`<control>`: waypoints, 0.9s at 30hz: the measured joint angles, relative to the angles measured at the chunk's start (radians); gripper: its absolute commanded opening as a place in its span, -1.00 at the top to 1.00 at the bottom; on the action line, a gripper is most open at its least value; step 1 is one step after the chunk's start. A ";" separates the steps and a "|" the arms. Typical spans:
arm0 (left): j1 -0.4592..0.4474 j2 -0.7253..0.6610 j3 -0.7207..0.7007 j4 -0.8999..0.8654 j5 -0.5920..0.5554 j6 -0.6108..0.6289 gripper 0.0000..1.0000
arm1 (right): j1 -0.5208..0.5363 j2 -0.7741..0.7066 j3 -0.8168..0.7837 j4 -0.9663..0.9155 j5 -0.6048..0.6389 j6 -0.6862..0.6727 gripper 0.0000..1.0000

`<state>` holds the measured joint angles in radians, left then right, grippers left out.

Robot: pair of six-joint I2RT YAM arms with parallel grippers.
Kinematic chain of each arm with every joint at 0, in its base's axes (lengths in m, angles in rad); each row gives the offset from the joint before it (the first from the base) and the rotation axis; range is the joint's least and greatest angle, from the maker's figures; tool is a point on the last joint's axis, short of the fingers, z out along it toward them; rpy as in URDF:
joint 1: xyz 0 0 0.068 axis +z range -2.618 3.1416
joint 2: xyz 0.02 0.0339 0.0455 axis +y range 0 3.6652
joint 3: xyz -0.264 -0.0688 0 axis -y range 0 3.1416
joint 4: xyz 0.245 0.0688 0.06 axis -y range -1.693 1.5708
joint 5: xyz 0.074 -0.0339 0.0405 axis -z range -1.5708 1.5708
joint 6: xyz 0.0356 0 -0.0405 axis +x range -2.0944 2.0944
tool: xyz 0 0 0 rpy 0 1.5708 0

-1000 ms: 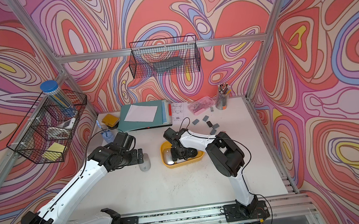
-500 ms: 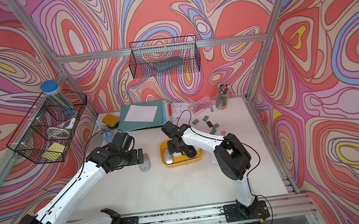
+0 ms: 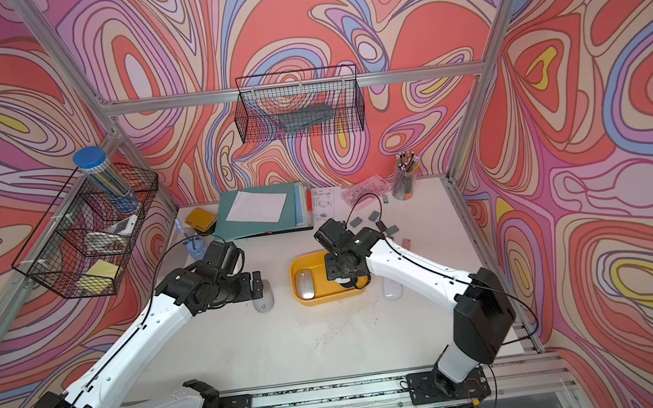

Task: Take out the mouse from the storage box
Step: Place the mouse at the center of the board.

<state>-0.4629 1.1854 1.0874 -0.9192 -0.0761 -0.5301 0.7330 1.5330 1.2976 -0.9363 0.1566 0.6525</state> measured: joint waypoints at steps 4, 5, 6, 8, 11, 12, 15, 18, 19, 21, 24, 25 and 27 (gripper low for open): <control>0.000 -0.005 0.000 0.000 0.010 0.000 -0.93 | 0.037 -0.074 -0.159 -0.018 -0.007 0.069 0.14; 0.000 -0.007 0.000 0.000 0.011 0.000 -0.93 | 0.055 -0.082 -0.204 -0.022 -0.016 0.092 0.13; 0.000 -0.009 0.000 0.000 0.014 0.000 -0.93 | 0.074 -0.086 -0.243 -0.022 -0.023 0.111 0.13; 0.000 -0.014 0.000 0.000 0.014 0.000 -0.93 | 0.116 -0.087 -0.308 -0.022 -0.037 0.150 0.13; 0.000 -0.019 0.000 0.000 0.015 -0.001 -0.93 | 0.165 -0.089 -0.380 -0.008 -0.059 0.197 0.12; 0.000 -0.019 0.000 0.000 0.017 -0.001 -0.93 | 0.172 -0.089 -0.401 0.003 -0.066 0.210 0.12; 0.000 -0.019 0.000 0.000 0.018 -0.001 -0.93 | 0.173 -0.087 -0.439 0.035 -0.075 0.236 0.08; 0.000 -0.019 0.000 0.000 0.018 -0.001 -0.92 | 0.173 -0.065 -0.452 0.067 -0.083 0.250 0.02; 0.000 -0.019 0.000 0.000 0.018 -0.001 -0.92 | 0.173 -0.051 -0.453 0.077 -0.084 0.252 0.01; 0.000 -0.019 0.000 0.000 0.018 -0.001 -0.92 | 0.173 -0.016 -0.455 0.103 -0.087 0.254 -0.01; 0.000 -0.019 0.000 0.000 0.018 -0.002 -0.92 | 0.173 0.020 -0.467 0.133 -0.095 0.257 -0.19; 0.000 -0.019 0.000 0.000 0.018 -0.003 -0.92 | 0.173 0.020 -0.467 0.136 -0.095 0.259 -0.27; 0.000 -0.019 0.000 0.000 0.018 -0.005 -0.92 | 0.173 0.020 -0.467 0.140 -0.098 0.263 -0.45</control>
<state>-0.4629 1.1667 1.0874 -0.9188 -0.0586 -0.5350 0.9058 1.5532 0.8307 -0.7963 0.0589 0.9154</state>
